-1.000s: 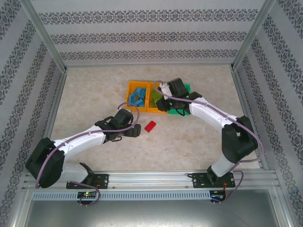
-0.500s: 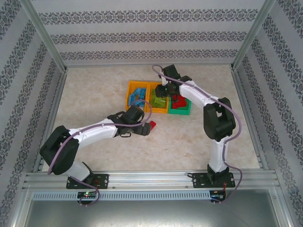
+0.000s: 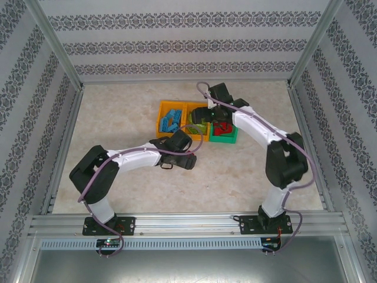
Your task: Sort the legos into containers by color
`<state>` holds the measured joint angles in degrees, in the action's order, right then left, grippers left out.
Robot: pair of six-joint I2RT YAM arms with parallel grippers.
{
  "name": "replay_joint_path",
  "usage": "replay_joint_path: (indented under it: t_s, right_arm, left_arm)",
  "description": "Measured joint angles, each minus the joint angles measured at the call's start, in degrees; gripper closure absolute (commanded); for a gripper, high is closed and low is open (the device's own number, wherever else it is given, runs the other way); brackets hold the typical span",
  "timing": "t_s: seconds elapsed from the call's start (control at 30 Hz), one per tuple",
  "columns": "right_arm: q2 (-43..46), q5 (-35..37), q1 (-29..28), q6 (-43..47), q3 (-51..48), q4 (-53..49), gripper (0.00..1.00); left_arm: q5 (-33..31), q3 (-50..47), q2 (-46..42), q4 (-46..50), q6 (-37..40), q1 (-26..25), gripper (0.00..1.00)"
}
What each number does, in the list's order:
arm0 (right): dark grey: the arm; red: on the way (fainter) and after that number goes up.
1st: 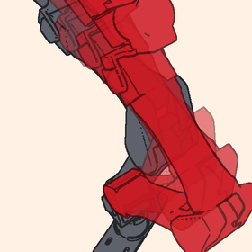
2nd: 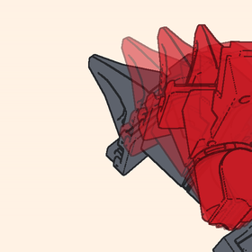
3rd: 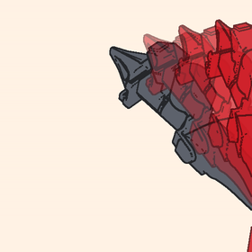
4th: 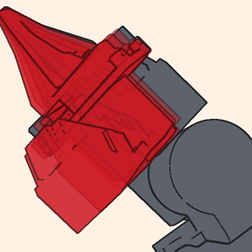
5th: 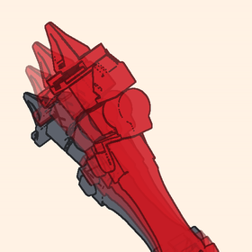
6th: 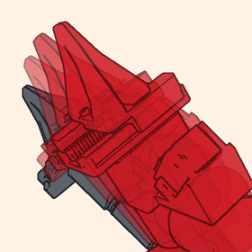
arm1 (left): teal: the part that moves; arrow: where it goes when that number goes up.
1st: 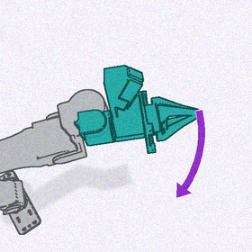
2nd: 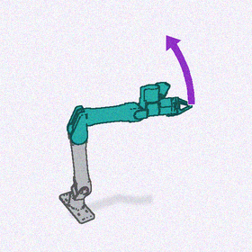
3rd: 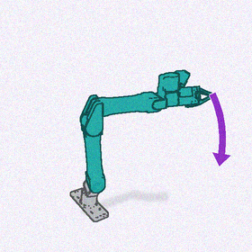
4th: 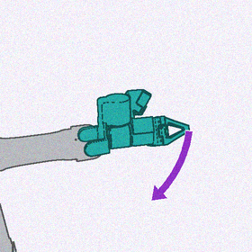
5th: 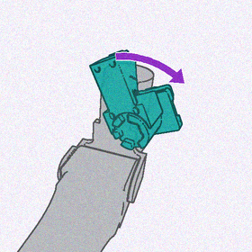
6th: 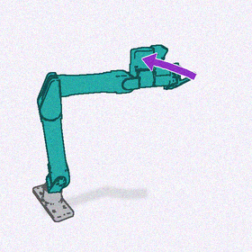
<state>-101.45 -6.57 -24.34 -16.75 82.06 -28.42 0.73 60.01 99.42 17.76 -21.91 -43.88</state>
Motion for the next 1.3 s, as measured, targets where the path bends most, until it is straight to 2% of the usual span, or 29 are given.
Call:
replay_joint_path:
  t_s: [0.17, 0.43, 0.6, 0.8, 1.07, 1.17, 1.3]
  right_arm:
    - [11.5, 1.5, 2.7, 0.0, -9.7, 2.1, 0.02]
    - [20.9, 1.8, 11.1, 0.0, -22.3, 2.4, 0.02]
    - [26.2, 1.7, 14.5, 0.0, -26.4, 2.5, 0.02]
    - [30.6, 1.6, 18.4, -0.8, -31.6, 3.4, 0.02]
    - [35.9, 1.9, 21.2, -2.7, -38.9, 5.6, 0.02]
    - [37.7, 2.4, 21.7, -3.1, -40.5, 6.9, 0.02]
    - [38.3, 2.5, 22.0, -3.3, -41.5, 7.8, 0.02]
  left_arm:
    - [0.3, 2.4, 3.5, 0.0, 1.2, -0.1, 0.18]
    - [0.2, 5.1, 7.3, 1.5, 3.7, -0.1, 0.29]
    - [-0.5, 6.2, 8.6, 2.3, 4.8, 0.0, 0.51]
    - [-0.1, 7.6, 9.3, 2.8, 4.9, 0.0, 0.68]
    - [4.5, 12.3, 7.5, 2.8, 4.7, -0.2, 0.69]
    - [5.8, 18.5, 7.1, 2.9, 4.7, -0.4, 0.69]
    - [8.3, 31.6, 9.9, 3.7, 4.1, -0.4, 0.69]
